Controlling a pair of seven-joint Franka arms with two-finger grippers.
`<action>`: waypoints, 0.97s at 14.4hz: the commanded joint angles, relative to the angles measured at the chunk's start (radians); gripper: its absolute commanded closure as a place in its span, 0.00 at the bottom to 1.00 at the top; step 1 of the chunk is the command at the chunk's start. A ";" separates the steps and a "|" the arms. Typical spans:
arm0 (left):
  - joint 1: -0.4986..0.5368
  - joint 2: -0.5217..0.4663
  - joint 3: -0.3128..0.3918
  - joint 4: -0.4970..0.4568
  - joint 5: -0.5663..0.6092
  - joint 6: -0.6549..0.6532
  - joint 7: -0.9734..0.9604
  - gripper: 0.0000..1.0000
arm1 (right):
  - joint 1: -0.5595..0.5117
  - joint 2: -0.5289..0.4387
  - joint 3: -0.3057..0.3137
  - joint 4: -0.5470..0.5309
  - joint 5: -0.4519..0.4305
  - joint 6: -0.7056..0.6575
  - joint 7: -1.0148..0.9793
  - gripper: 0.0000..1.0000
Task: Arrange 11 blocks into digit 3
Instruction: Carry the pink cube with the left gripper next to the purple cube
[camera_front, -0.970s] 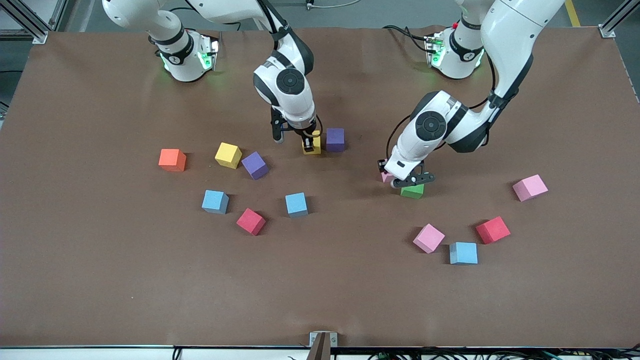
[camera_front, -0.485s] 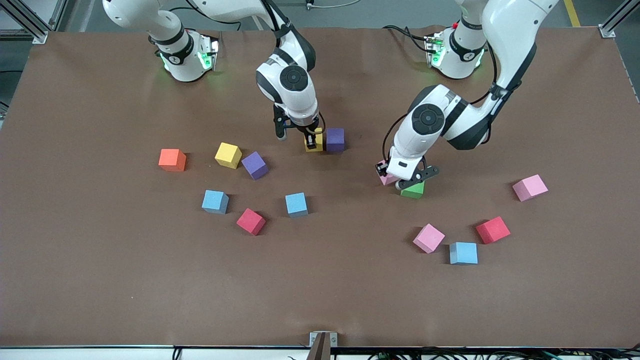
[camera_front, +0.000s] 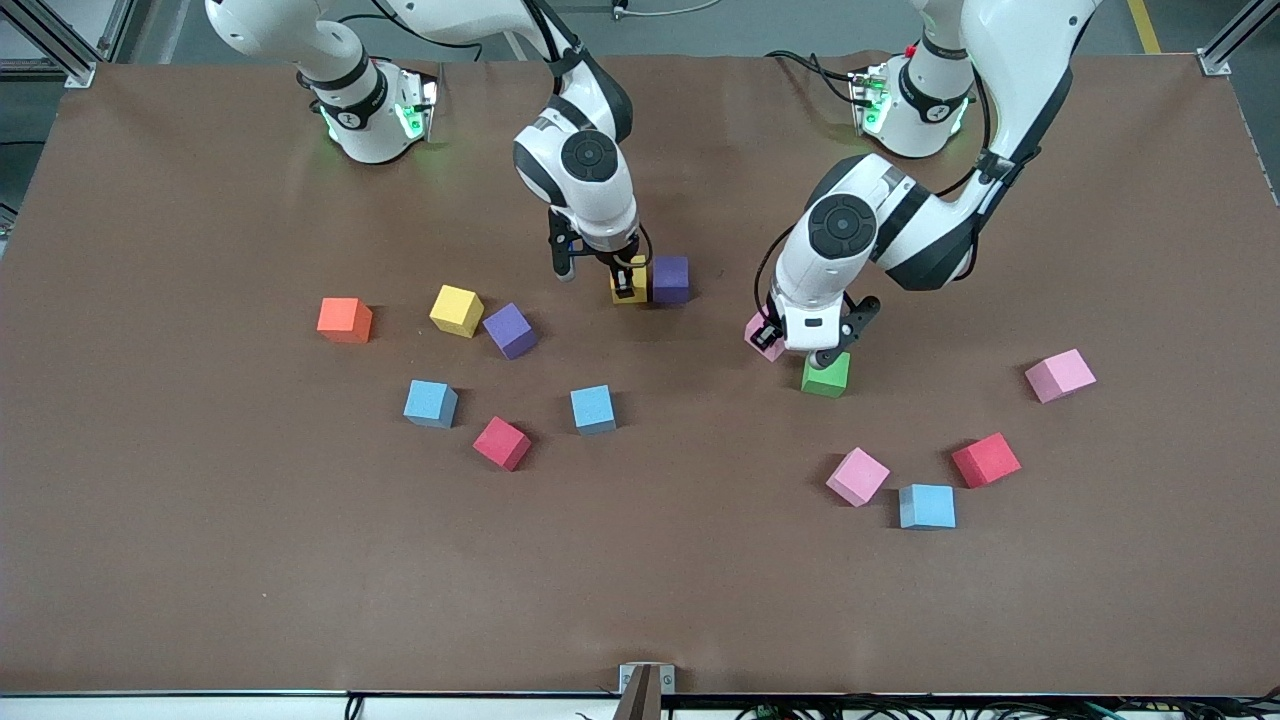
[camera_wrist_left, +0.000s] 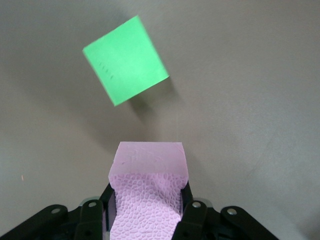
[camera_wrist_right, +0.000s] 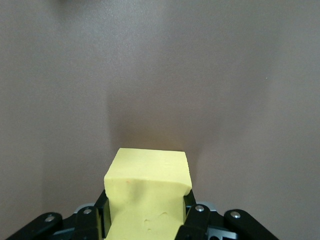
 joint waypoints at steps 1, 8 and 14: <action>0.008 -0.009 -0.008 0.004 -0.081 -0.009 -0.109 0.70 | 0.015 0.023 -0.006 0.020 0.008 0.005 0.021 0.98; -0.004 0.006 -0.041 -0.067 -0.094 0.103 -0.570 0.70 | 0.015 0.027 -0.006 0.023 0.008 0.005 0.021 0.98; -0.044 0.001 -0.052 -0.160 -0.091 0.224 -0.893 0.70 | 0.013 0.029 -0.006 0.031 0.008 0.003 0.021 0.98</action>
